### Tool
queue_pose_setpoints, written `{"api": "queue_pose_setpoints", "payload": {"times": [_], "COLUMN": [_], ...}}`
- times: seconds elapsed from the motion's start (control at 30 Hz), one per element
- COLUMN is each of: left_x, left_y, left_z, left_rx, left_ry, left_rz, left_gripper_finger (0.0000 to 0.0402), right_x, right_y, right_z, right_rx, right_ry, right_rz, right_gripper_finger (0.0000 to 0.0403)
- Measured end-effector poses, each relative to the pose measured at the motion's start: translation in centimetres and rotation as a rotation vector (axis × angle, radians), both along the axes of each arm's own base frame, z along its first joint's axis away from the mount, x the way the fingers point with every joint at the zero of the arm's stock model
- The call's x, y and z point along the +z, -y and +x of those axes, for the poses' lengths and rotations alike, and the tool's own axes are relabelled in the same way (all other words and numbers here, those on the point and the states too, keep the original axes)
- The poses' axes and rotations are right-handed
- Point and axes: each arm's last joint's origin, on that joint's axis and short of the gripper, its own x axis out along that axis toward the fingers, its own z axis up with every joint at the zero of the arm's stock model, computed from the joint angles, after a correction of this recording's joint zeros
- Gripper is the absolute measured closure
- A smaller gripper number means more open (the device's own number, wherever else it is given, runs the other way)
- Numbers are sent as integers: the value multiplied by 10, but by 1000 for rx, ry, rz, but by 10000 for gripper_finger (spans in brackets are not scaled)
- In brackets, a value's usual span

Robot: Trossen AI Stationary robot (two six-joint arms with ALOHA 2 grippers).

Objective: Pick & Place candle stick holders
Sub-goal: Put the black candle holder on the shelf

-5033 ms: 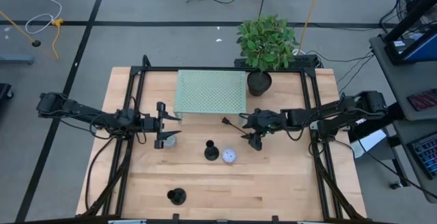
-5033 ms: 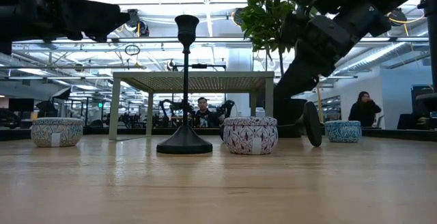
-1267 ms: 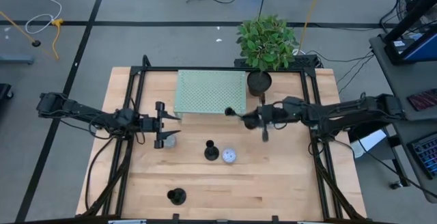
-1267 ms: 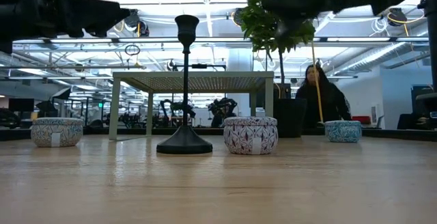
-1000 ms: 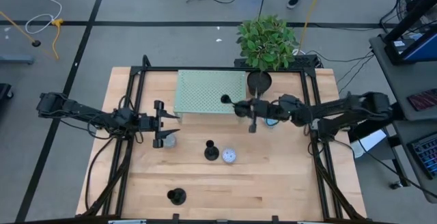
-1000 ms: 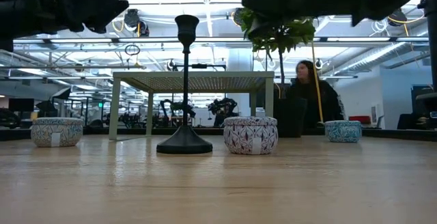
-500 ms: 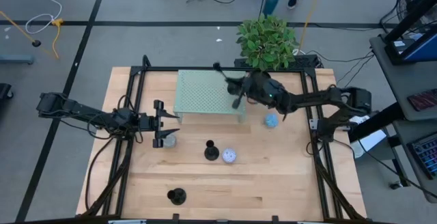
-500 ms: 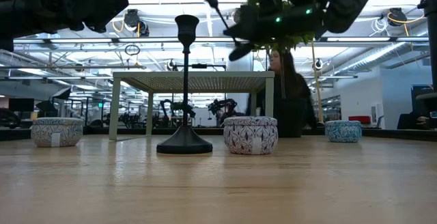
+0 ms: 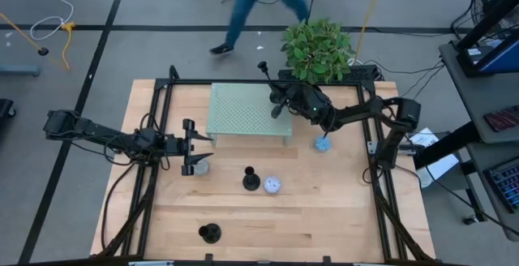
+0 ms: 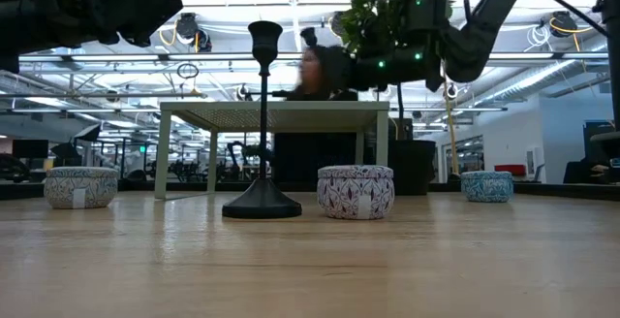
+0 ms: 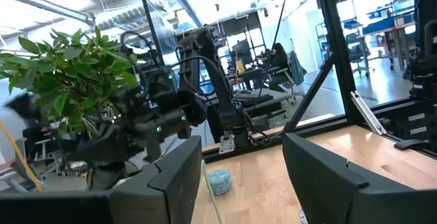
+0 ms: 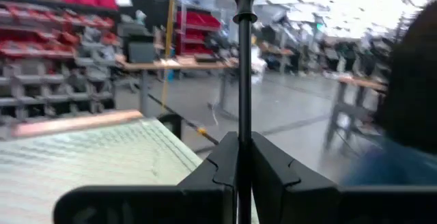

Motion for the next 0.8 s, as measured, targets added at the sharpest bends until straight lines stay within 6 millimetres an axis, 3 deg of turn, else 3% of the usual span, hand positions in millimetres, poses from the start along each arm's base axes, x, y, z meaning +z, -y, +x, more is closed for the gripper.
{"api": "queue_pose_setpoints", "payload": {"times": [0.43,0.8], "left_x": [0,0], "left_y": [0,0], "left_z": [0,0], "left_rx": [-1,-1], "left_ry": [-1,-1], "left_rz": [-2,-2], "left_gripper_finger": [188,188], "right_x": [-9,-16], "right_y": [10,11], "right_z": [-2,-1], "right_rx": [-42,-46], "right_ry": [7,-62], "right_rz": [51,68], "right_gripper_finger": [387,326]}}
